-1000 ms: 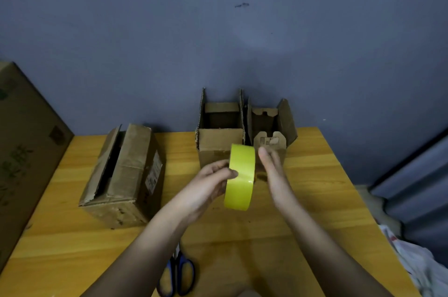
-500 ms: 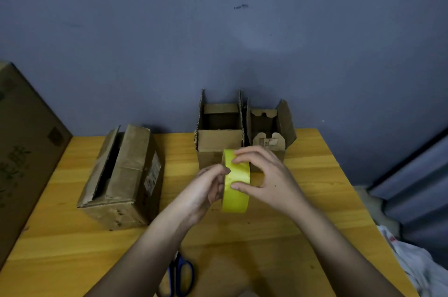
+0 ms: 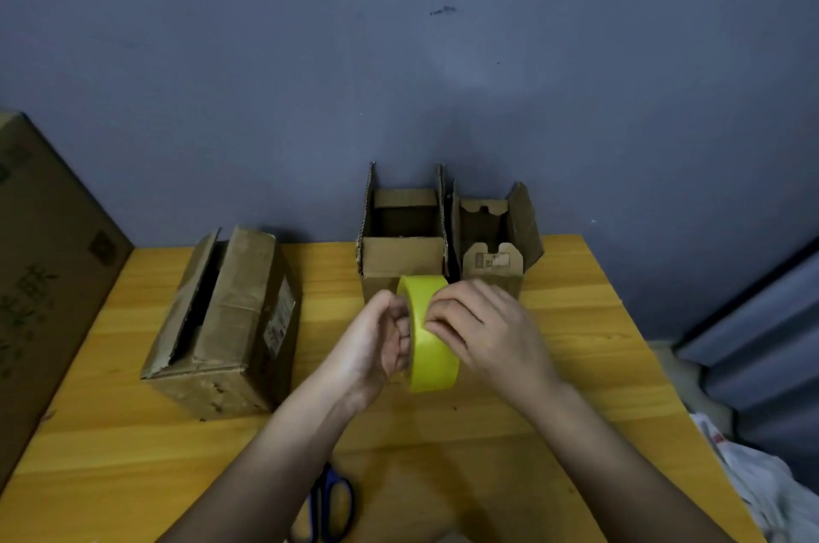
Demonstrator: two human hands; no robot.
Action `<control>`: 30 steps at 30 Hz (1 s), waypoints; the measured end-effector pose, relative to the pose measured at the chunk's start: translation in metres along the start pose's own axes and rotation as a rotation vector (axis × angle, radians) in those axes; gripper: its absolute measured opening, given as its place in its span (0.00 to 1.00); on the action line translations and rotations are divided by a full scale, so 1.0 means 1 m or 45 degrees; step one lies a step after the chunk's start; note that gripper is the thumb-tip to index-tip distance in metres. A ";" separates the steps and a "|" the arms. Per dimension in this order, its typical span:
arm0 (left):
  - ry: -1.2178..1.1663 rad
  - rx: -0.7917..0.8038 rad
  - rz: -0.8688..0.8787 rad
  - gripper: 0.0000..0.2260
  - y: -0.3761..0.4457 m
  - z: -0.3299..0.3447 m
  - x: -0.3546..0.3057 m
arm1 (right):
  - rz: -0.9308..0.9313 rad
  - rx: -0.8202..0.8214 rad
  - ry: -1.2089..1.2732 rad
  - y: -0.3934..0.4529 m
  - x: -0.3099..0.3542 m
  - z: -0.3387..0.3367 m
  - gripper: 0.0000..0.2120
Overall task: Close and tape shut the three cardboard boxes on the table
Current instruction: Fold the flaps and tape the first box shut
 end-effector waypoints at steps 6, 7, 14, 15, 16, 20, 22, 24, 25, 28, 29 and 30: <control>0.245 -0.055 0.035 0.25 -0.007 0.009 0.004 | 0.118 -0.023 -0.103 0.000 -0.015 0.004 0.08; 0.250 -0.023 0.022 0.26 -0.009 0.015 0.005 | 0.156 -0.016 -0.099 0.002 -0.020 0.004 0.08; 0.363 0.030 0.042 0.17 -0.010 0.016 0.002 | 0.753 0.222 0.357 -0.002 -0.071 0.021 0.03; 0.377 0.014 0.058 0.13 -0.009 0.015 0.000 | 0.804 0.223 0.420 -0.004 -0.076 0.023 0.02; 0.397 0.010 0.064 0.09 -0.008 0.013 -0.001 | 0.841 0.210 0.471 -0.006 -0.080 0.024 0.03; 0.512 0.037 0.065 0.16 -0.009 0.012 -0.004 | 0.746 0.238 0.501 -0.001 -0.072 0.019 0.04; 0.678 0.026 0.031 0.22 -0.011 0.006 -0.001 | 0.485 0.224 0.296 0.007 -0.055 0.009 0.09; 0.681 -0.032 -0.020 0.16 -0.008 -0.004 0.003 | 0.264 0.181 0.178 0.013 -0.039 0.004 0.08; 0.578 -0.067 -0.037 0.09 -0.006 -0.008 0.003 | 0.195 0.157 0.157 0.014 -0.034 0.003 0.07; 0.569 -0.355 0.094 0.14 -0.011 -0.033 -0.015 | 0.026 0.118 0.135 0.022 -0.021 -0.002 0.06; 0.802 -0.514 0.249 0.13 -0.018 -0.042 -0.032 | -0.051 0.110 0.136 0.024 -0.014 -0.002 0.06; 1.072 -0.678 0.418 0.10 -0.029 -0.047 -0.050 | -0.129 0.110 0.140 0.027 -0.005 -0.004 0.07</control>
Point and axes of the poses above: each hand's wrist, its own y-axis towards the middle knuckle, its own z-axis out of the palm, x = y × z, the point moved 9 cm from there along y, towards the middle knuckle, and after that the axes turned 1 degree about -z, right-handed, at the moved point
